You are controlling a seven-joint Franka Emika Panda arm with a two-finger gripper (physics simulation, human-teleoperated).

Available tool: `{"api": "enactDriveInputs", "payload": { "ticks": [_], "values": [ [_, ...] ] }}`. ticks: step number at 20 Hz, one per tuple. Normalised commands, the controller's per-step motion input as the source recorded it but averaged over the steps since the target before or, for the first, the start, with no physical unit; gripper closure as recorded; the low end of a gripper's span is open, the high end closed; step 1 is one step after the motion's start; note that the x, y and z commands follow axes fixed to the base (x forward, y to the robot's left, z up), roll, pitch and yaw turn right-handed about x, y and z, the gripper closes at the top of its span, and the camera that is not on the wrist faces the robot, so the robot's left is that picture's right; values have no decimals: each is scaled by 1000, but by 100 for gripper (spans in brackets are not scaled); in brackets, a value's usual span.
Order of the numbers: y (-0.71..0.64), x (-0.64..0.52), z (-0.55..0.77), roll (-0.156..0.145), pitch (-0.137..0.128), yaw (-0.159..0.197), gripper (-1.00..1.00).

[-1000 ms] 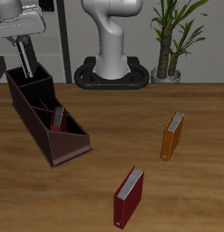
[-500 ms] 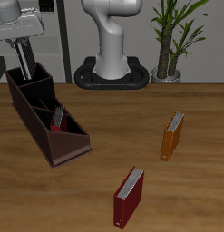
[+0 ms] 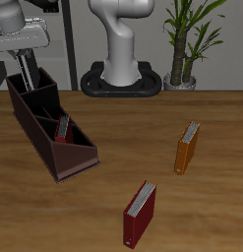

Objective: Place the left red book into the right desk caddy's left compartment and place the striped book into the right desk caddy's right compartment

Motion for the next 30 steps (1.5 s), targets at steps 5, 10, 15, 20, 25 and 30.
{"api": "enactDriveInputs", "payload": {
  "ticks": [5,10,15,20,25,30],
  "values": [
    [-23,-28,-130,-19,5,10,100],
    [-46,-72,-90,-3,8,-11,100],
    [-93,28,-137,-24,27,-11,100],
    [-69,26,-195,-19,7,-32,100],
    [26,92,-293,2,35,-14,100],
    [-30,83,-213,-45,44,-14,100]
  ]
}}
